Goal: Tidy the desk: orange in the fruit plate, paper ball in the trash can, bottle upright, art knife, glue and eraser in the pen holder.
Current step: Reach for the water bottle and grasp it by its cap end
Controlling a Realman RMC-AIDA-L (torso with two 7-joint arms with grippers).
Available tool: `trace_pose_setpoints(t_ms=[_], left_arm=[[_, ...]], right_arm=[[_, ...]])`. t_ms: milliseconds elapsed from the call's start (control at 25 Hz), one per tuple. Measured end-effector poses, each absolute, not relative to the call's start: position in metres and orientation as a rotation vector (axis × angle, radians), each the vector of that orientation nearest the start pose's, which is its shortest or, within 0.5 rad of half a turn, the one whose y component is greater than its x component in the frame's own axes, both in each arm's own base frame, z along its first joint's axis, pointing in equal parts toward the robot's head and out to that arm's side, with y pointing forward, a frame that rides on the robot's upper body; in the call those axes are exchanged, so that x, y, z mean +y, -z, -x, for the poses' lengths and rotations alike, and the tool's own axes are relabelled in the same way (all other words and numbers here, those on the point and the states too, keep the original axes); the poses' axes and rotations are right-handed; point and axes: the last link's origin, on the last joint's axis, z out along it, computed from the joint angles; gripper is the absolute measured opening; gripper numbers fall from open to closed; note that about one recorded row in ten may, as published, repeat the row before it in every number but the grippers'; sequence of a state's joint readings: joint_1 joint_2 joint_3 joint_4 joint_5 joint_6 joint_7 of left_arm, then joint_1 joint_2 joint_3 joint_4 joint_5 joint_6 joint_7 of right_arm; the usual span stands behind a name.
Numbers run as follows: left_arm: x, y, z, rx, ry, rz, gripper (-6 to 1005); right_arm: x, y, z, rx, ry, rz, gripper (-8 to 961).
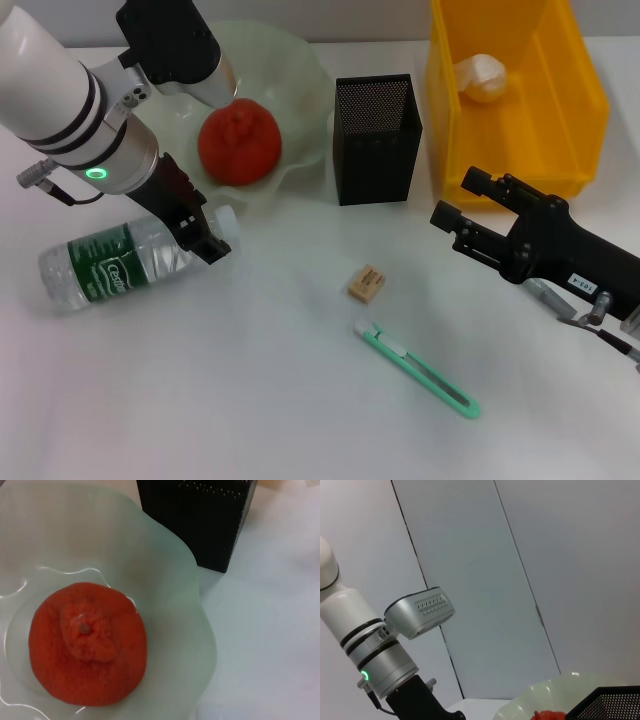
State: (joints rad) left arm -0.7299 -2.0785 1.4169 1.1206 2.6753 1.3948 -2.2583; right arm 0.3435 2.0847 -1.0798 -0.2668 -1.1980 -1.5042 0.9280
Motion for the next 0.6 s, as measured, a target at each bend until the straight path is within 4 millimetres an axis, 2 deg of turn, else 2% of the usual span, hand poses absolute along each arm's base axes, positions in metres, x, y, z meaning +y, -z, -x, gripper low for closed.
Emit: trace_pose_setpoints(t_ms=[600], left_arm=[[0.3862, 0.0216, 0.1810, -0.452, -0.657, 2.681, 727]], right_arm=[[0.2723, 0.0410, -0.2871, 0.670, -1.133, 2.318, 738]])
